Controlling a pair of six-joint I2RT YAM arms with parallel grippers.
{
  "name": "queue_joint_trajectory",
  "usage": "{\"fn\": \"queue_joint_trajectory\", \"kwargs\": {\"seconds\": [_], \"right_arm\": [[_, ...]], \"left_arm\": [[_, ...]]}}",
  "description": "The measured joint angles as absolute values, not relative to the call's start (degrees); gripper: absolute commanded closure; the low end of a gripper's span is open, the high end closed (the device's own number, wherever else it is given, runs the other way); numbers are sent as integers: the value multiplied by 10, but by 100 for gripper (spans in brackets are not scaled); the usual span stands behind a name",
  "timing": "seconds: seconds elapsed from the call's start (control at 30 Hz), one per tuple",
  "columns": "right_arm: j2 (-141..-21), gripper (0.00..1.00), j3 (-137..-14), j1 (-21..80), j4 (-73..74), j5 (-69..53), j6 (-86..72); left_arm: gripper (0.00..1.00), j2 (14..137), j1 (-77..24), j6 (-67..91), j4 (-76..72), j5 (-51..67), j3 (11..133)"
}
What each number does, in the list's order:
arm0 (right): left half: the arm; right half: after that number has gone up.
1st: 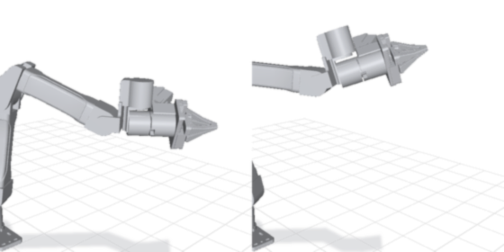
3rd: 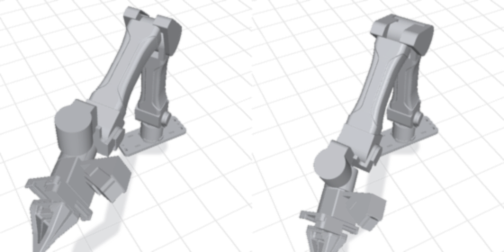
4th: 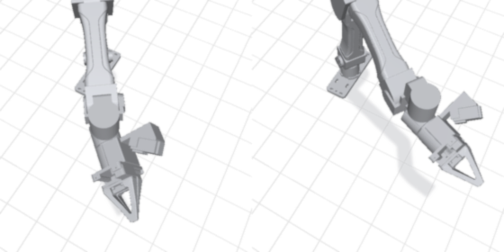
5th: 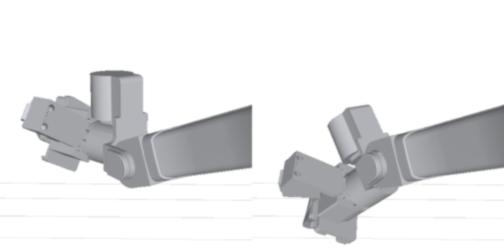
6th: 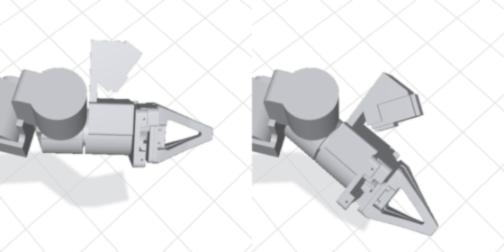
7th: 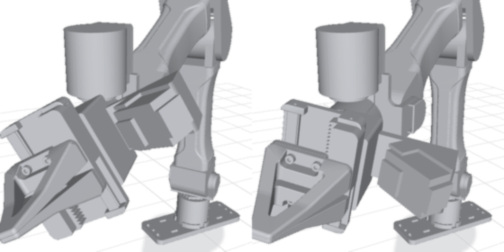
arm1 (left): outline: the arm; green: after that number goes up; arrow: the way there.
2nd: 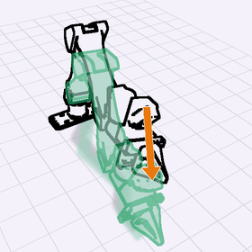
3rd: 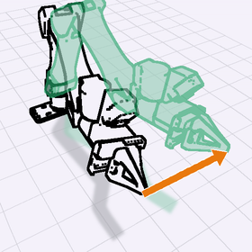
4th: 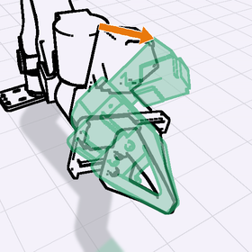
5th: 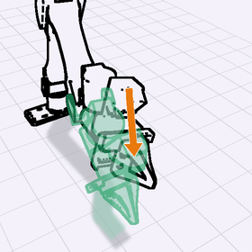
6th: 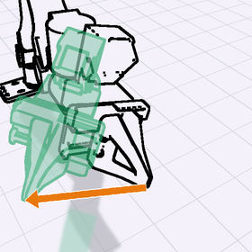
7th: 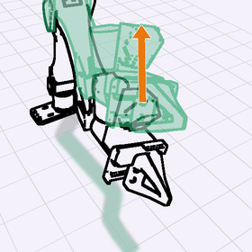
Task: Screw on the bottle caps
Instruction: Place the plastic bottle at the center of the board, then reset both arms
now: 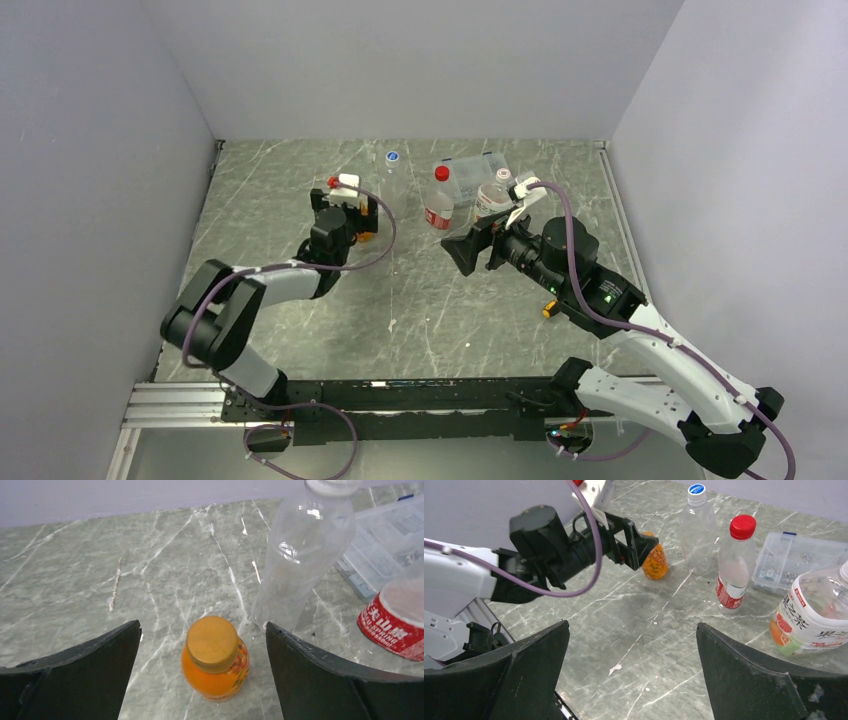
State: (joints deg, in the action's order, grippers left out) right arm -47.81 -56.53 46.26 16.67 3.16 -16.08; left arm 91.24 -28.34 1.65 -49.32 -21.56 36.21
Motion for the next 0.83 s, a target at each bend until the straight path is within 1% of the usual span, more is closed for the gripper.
{"fn": "queue_joint_trajectory", "kwargs": {"seconds": [0.3,0.43,0.57,0.7,0.8,0.83], "right_arm": [[-478,0,-565,463,167,31,-161],[-478,0,-565,463,166,31,-162],[-478,0,-566,463,166,29,-166],[-479,0,-566,463,166,25,-170],[-479,0,-566,463,165,25,-172],[-479,0,-566,463,165,25,-172]], "left_arm": [[1,759,-285,104,-185,-249,451],[0,708,-286,142,-8,-231,535],[0,690,-300,171,155,-218,642],[1,679,-333,178,263,-220,700],[1,641,-348,176,334,-217,705],[1,639,-348,176,336,-217,705]]}}
